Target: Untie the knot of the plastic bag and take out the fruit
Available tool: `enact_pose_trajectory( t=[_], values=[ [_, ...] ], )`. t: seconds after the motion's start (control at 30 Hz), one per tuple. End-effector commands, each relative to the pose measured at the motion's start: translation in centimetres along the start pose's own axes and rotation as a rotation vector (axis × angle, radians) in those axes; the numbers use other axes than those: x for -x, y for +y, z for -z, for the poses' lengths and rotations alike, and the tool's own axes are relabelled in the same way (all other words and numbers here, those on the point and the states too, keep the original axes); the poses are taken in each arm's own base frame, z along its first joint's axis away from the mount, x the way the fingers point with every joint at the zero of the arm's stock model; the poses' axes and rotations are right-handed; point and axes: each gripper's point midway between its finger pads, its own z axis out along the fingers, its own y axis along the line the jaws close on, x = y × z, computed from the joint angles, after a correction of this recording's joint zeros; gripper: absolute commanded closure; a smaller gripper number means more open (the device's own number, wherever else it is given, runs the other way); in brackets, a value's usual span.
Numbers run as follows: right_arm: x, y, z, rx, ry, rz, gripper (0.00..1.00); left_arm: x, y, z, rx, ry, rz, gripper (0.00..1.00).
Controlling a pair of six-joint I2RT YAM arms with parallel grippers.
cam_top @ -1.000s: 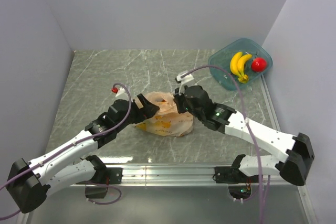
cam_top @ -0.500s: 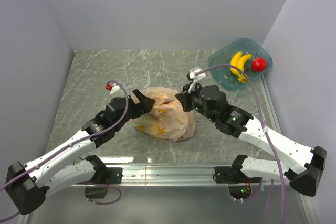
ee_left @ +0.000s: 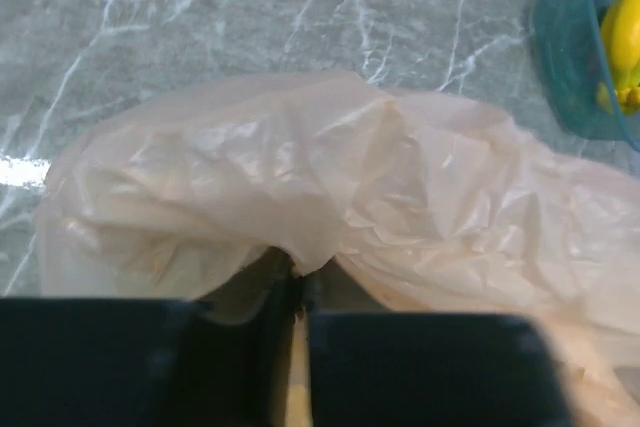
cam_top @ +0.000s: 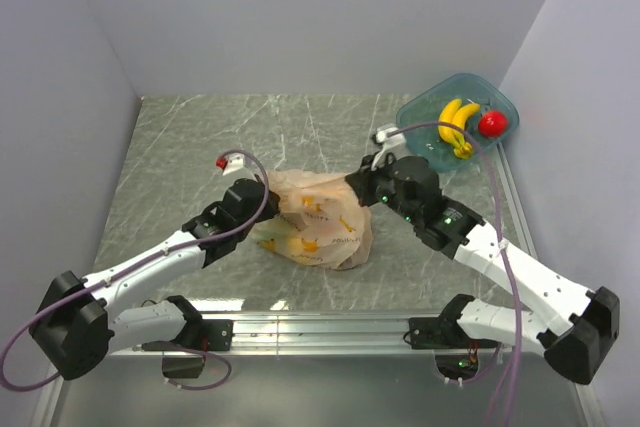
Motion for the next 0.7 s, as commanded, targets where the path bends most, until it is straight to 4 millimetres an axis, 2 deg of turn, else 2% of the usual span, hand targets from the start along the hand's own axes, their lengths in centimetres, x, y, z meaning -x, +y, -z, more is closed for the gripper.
enact_pose_trajectory(
  t=[0.0,0.07,0.1,0.13,0.17,0.2,0.23,0.27,0.37,0.4,0.43,0.5,0.53,0.6,0.63,0.67],
  values=[
    [2.6,-5.0,0.3,-0.11,-0.102,-0.105,1.0,3.2,0.2,0.5,0.005,-0.032,-0.083,0.99],
    [1.7,-7.2,-0.1,-0.161,-0.08,-0.151,1.0,3.6,1.2,1.1,0.001,0.035,-0.146,0.99],
    [1.3,-7.9,-0.3,-0.171,-0.065,-0.166,1.0,4.0,1.2,1.6,-0.015,0.05,-0.165,0.99],
    [1.4,-9.6,-0.4,-0.213,-0.065,-0.195,1.0,4.7,0.9,2.2,-0.042,0.071,-0.22,0.99],
    [0.6,-9.9,-1.0,-0.204,-0.035,-0.21,1.0,4.2,1.7,2.9,-0.027,0.131,-0.248,1.0],
    [0.4,-10.2,-1.3,-0.21,-0.03,-0.224,1.0,3.9,1.3,3.8,-0.079,0.182,-0.264,0.99],
    [0.5,-10.9,-1.4,-0.228,-0.033,-0.24,1.0,4.5,0.6,4.5,-0.122,0.194,-0.325,0.99],
    [0.0,-11.4,-1.9,-0.243,-0.019,-0.247,1.0,3.8,1.0,5.3,-0.122,0.253,-0.346,1.0],
    [0.5,-13.1,-2.6,-0.312,-0.018,-0.256,1.0,2.4,-0.5,7.2,-0.25,0.366,-0.424,0.99],
    [0.8,-13.5,-2.7,-0.33,-0.02,-0.253,1.0,1.8,-0.5,7.7,-0.274,0.41,-0.434,1.0],
    [2.0,-14.0,-2.7,-0.36,-0.035,-0.239,1.0,0.5,-1.8,9.0,-0.396,0.479,-0.461,1.0],
    [2.7,-15.0,-3.0,-0.404,-0.031,-0.231,1.0,-0.8,-2.3,10.2,-0.486,0.559,-0.483,0.99],
    [4.2,-15.2,-3.0,-0.415,-0.056,-0.221,1.0,-1.0,-2.7,10.6,-0.531,0.575,-0.507,1.0],
    [5.3,-15.8,-3.2,-0.428,-0.071,-0.223,0.98,-0.6,-2.8,10.6,-0.521,0.562,-0.508,1.0],
    [7.1,-15.6,-3.3,-0.412,-0.115,-0.211,0.93,0.1,-3.0,10.3,-0.496,0.539,-0.501,1.0],
    [8.0,-15.2,-3.5,-0.386,-0.135,-0.199,0.87,1.2,-2.1,9.1,-0.402,0.483,-0.511,1.0]
  ],
)
